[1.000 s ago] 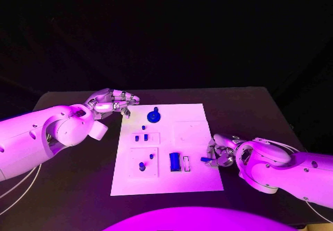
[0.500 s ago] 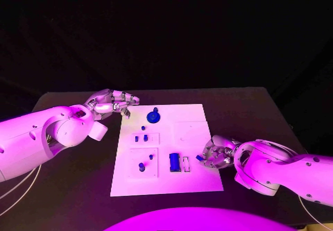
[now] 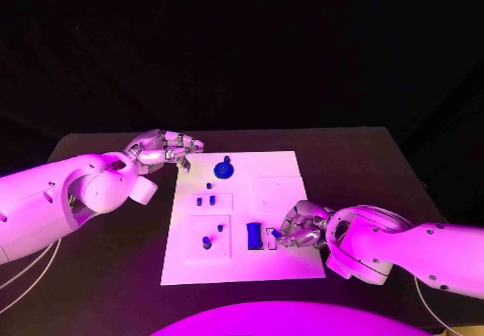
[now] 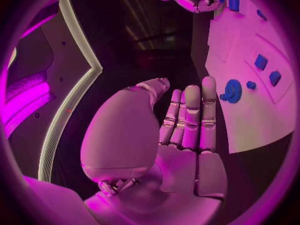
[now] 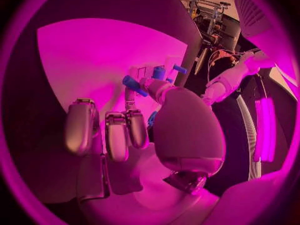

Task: Assemble the parts on the task board

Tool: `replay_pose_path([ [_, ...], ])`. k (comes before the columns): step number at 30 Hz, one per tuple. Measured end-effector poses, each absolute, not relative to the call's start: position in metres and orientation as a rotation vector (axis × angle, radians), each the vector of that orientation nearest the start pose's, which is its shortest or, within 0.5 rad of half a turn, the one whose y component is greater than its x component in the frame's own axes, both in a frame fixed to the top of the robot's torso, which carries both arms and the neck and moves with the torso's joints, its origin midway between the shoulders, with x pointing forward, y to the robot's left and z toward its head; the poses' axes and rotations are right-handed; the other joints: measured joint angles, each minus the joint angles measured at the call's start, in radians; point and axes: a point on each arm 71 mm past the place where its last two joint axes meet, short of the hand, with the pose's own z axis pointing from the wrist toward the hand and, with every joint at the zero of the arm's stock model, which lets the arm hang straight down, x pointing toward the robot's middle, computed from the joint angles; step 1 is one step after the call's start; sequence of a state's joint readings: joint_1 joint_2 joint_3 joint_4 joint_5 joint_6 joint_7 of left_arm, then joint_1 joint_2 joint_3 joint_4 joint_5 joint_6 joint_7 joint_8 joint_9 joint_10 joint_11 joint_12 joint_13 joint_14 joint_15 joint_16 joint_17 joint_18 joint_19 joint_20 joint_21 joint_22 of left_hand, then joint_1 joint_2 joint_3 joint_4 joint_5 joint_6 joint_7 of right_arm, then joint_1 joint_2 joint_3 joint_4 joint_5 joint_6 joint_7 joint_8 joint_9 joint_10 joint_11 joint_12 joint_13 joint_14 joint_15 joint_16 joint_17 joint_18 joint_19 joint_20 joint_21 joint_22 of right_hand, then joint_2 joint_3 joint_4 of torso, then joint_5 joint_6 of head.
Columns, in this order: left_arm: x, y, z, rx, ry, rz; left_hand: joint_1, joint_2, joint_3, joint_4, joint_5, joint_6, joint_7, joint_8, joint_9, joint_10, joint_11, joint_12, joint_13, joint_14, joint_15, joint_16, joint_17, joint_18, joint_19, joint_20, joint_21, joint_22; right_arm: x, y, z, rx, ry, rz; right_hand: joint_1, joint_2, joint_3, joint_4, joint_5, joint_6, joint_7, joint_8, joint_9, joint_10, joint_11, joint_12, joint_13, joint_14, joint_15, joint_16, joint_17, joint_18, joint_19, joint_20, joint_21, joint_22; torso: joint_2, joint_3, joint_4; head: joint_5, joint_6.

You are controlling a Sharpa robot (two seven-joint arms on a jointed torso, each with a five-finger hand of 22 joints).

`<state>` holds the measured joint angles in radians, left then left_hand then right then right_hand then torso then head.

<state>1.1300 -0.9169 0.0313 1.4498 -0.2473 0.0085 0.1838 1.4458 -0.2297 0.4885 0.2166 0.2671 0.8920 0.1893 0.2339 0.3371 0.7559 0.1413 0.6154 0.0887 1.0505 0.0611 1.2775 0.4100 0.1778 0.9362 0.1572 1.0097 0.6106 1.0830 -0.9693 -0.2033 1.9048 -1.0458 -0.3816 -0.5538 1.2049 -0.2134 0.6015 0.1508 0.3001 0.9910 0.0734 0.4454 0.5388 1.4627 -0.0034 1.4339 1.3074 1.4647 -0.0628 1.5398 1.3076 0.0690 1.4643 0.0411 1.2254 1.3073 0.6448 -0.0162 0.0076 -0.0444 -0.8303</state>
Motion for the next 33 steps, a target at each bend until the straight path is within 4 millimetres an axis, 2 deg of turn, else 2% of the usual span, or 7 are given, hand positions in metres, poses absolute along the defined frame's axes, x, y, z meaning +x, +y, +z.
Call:
replay_pose_path([
  [7, 0.4863, 0.2495, -0.202, -0.95, 1.776, -1.502, 0.0, 0.0, 0.0, 0.0, 0.0, 0.0, 0.0, 0.0, 0.001, -0.004, -0.004, 0.0, 0.0, 0.0, 0.0, 0.0, -0.001, 0.0, 0.0, 0.0, 0.0, -0.001, 0.3544, -0.1813, -0.2776, 0.473, 2.243, 0.574, -0.026, 0.0, -0.002, -0.004, 0.002, -0.001, 0.001, 0.0, 0.005, 0.0, 0.0, 0.0, 0.0, 0.0, 0.0, 0.0, 0.0, 0.0, 0.0, 0.0, 0.003, 0.0, 0.0, 0.0012, 0.0, 0.003, 0.002],
  [14, 0.4862, 0.2494, -0.202, -0.949, 1.777, -1.503, 0.004, 0.004, 0.0, 0.0, 0.0, 0.0, 0.0, 0.0, 0.001, -0.004, -0.004, 0.0, 0.0, 0.0, 0.0, 0.0, -0.001, 0.0, 0.0, 0.0, 0.0, -0.001, 0.3556, -0.1784, -0.2789, 0.481, 2.247, 0.574, -0.066, 0.003, -0.02, 0.013, 0.006, 0.003, -0.003, 0.0, 0.002, 0.0, 0.0, 0.004, 0.0, 0.0, 0.0, 0.0, 0.0, 0.0, 0.0, 0.0, 0.003, 0.001, 0.001, 0.0018, -0.0007, 0.003, 0.003],
  [29, 0.4862, 0.2496, -0.2022, -0.95, 1.781, -1.502, 0.004, 0.004, 0.0, 0.0, 0.0, 0.0, 0.0, 0.0, 0.001, -0.004, -0.004, 0.0, 0.0, 0.0, 0.0, 0.0, -0.001, 0.0, 0.0, 0.0, 0.0, -0.001, 0.3543, -0.1752, -0.2799, 0.467, 2.272, 0.572, -0.11, -0.012, -0.041, 0.035, -0.014, 0.01, -0.009, -0.002, -0.001, 0.0, 0.0, 0.009, 0.0, 0.0, 0.0, 0.0, 0.0, 0.0, 0.0, 0.0, 0.003, 0.001, 0.001, 0.0018, -0.0012, 0.006, -0.001],
  [33, 0.4862, 0.2496, -0.2022, -0.949, 1.782, -1.503, 0.011, 0.011, 0.004, -0.004, 0.0, 0.0, 0.0, 0.004, 0.003, -0.004, -0.004, 0.0, 0.0, 0.0, 0.0, 0.0, -0.002, 0.0, 0.0, 0.0, 0.0, -0.002, 0.3542, -0.1751, -0.2803, 0.463, 2.278, 0.57, -0.123, -0.015, -0.053, 0.047, -0.047, 0.013, -0.009, -0.002, -0.002, 0.0, 0.0, 0.012, 0.0, 0.0, 0.0, 0.0, 0.0, 0.0, 0.0, 0.0, 0.003, 0.001, 0.001, 0.0014, -0.0012, 0.006, -0.001],
])
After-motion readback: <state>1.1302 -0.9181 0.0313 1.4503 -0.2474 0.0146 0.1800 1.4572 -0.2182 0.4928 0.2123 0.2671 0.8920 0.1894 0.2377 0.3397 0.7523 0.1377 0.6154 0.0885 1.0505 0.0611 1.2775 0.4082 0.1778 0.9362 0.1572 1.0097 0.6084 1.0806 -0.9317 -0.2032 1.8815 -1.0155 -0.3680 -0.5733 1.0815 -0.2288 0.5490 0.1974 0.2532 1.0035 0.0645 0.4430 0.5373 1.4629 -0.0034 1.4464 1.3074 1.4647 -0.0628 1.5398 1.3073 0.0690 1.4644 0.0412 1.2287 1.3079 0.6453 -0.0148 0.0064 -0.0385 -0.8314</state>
